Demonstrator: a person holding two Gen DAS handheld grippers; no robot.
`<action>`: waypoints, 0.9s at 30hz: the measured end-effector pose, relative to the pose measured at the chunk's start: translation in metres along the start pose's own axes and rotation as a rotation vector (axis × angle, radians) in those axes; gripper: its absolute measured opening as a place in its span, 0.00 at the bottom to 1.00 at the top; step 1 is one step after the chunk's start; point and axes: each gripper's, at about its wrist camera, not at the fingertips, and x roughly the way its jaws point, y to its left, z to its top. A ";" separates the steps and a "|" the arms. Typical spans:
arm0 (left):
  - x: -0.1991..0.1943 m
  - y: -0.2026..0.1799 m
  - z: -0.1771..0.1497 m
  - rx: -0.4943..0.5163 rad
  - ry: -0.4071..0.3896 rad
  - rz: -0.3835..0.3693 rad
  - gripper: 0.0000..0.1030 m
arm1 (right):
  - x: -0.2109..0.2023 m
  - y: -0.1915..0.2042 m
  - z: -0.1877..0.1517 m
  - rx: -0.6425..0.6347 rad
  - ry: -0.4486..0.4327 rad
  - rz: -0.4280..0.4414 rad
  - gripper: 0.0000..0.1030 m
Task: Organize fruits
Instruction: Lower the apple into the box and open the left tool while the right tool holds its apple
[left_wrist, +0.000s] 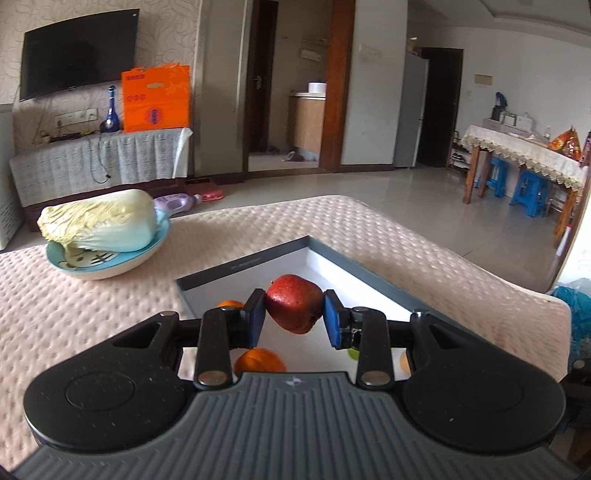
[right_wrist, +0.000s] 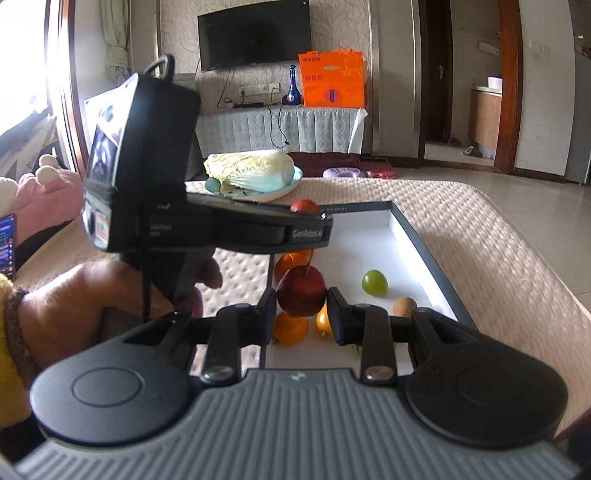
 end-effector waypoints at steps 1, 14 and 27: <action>0.002 0.000 0.000 -0.001 0.006 -0.003 0.38 | 0.000 0.000 0.000 -0.001 0.001 -0.003 0.31; 0.026 -0.004 0.002 -0.043 0.054 -0.067 0.38 | 0.001 0.000 -0.003 -0.001 0.014 -0.020 0.31; 0.027 -0.013 0.002 -0.016 0.033 -0.097 0.51 | 0.002 -0.001 -0.004 -0.003 0.019 -0.046 0.31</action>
